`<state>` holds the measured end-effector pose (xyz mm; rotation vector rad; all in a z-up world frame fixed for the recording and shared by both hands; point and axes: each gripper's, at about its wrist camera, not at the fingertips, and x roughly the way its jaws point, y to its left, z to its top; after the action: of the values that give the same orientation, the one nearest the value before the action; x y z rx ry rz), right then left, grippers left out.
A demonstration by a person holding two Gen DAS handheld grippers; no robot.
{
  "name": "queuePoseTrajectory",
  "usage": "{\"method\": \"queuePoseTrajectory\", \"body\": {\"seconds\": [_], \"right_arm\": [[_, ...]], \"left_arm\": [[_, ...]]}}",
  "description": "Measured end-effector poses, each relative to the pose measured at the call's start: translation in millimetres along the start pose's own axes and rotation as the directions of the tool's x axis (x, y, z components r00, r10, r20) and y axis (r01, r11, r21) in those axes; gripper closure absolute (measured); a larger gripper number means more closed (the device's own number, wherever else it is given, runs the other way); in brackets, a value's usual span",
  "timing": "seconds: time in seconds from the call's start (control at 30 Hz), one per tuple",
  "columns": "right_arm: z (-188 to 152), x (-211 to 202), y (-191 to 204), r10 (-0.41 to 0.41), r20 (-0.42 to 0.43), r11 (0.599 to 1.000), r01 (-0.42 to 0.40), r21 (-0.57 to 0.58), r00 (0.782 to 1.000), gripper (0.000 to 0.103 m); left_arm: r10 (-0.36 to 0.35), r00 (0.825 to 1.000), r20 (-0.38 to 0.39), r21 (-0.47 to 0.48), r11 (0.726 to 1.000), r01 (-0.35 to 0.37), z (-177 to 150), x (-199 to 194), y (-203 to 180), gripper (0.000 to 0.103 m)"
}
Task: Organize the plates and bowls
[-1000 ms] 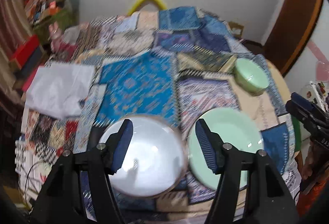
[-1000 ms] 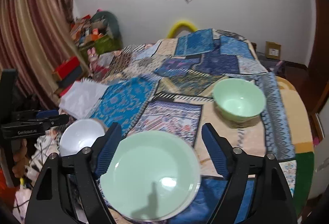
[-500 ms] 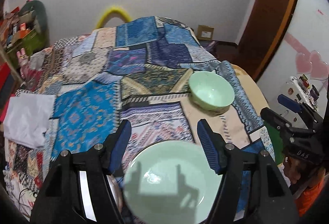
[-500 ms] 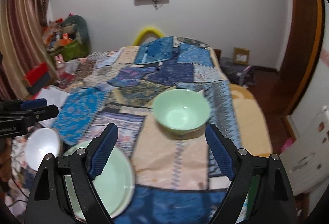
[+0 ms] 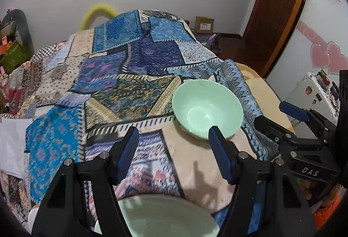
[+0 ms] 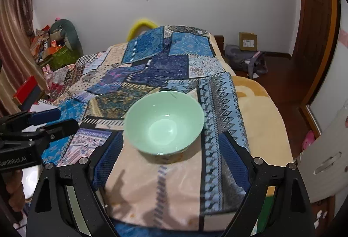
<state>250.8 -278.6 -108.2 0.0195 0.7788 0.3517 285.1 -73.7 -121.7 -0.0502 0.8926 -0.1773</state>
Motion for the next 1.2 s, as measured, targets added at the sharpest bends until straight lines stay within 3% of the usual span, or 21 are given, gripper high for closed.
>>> {"method": "queuePoseTrajectory", "body": {"seconds": [0.1,0.23,0.5,0.63,0.7,0.87,1.2], "right_arm": [[5,12,-11,0.014,-0.006,1.000,-0.014,0.022,1.000,0.017],[10,34,-26,0.023,-0.057,0.998,-0.020,0.053,0.998,0.034],[7,67,-41,0.025,-0.116,0.998,-0.019,0.057,0.993,0.047],[6,82,-47,0.040,-0.149,0.998,-0.031,0.060,0.988,0.062],[5,87,-48,0.057,-0.162,0.997,-0.047,0.066,0.985,0.065],[3,97,-52,0.086,-0.186,0.994,-0.073,0.077,0.979,0.072],[4,111,-48,0.114,-0.213,0.992,-0.099,0.079,0.970,0.087]], "left_arm": [[-0.016,1.000,-0.015,-0.015,1.000,0.016,7,19,3,0.037],[-0.044,0.998,-0.053,-0.042,0.998,0.042,14,50,6,0.037],[-0.056,0.990,-0.131,-0.058,0.997,0.049,19,97,9,0.037],[-0.047,0.986,-0.158,-0.053,0.998,0.040,18,113,8,0.037],[-0.054,0.985,-0.166,-0.055,0.997,0.045,19,119,8,0.041],[-0.073,0.977,-0.198,-0.059,0.996,0.062,20,133,7,0.064],[-0.115,0.958,-0.264,-0.069,0.993,0.100,17,156,3,0.087]]}}
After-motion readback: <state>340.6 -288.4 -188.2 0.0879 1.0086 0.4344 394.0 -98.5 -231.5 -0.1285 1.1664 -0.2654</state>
